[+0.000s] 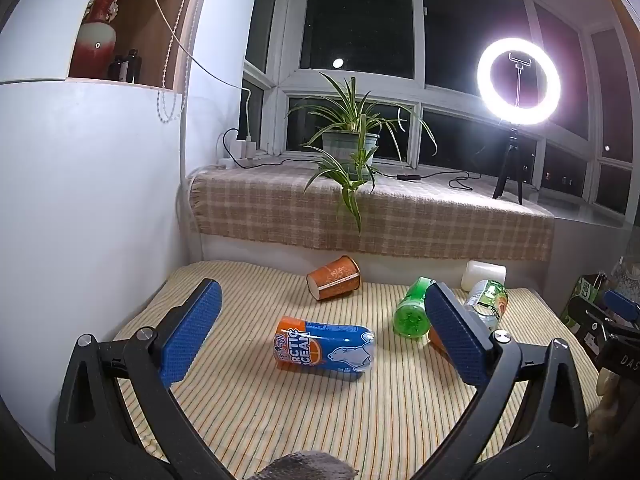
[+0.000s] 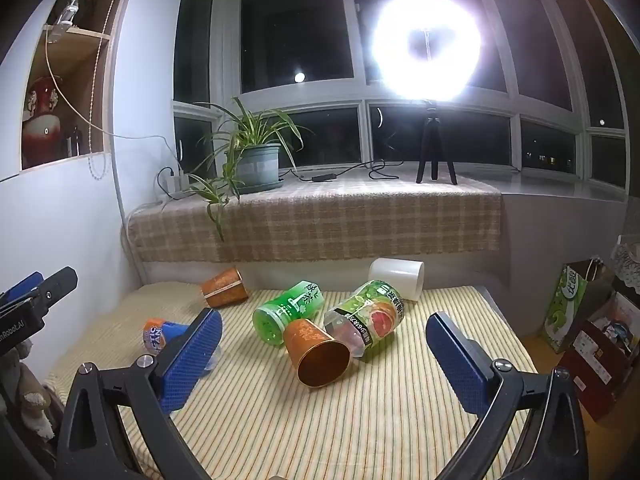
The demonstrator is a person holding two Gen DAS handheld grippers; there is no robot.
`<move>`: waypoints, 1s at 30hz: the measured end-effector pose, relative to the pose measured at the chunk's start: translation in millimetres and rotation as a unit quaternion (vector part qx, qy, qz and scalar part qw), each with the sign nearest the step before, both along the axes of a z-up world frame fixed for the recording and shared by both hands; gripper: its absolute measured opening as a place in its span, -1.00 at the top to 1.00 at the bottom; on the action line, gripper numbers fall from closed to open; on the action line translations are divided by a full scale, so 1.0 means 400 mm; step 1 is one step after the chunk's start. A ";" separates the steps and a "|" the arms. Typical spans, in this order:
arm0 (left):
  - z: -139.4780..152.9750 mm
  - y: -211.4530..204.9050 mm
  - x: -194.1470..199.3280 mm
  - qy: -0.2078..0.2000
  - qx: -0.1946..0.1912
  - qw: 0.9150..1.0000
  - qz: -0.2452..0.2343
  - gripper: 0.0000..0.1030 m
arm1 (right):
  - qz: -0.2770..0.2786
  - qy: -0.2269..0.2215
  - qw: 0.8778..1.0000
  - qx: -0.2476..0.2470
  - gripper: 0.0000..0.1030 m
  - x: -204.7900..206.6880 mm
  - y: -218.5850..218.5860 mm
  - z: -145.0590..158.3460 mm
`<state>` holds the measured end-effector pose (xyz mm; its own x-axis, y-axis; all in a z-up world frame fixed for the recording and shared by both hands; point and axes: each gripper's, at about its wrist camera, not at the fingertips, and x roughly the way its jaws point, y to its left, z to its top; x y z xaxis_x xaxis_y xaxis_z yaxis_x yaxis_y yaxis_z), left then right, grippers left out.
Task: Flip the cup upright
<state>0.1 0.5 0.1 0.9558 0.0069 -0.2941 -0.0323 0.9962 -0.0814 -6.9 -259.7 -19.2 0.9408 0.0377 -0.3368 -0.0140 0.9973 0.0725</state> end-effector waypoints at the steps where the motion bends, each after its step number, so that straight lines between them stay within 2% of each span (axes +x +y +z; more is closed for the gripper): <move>1: 0.000 0.000 0.000 0.000 0.000 1.000 0.000 -0.99 | 0.000 0.000 1.000 0.000 -1.00 0.000 -0.001 0.000; 30: -0.005 0.004 0.004 0.001 -0.001 1.000 0.000 -0.99 | 0.006 0.003 1.000 0.005 -1.00 0.010 0.006 -0.004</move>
<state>1.6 1.9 -2.0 0.9550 0.0059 -0.2967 -0.0320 0.9960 -0.0832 -2.8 -257.1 -21.0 0.9382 0.0527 -0.3422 -0.0257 0.9962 0.0829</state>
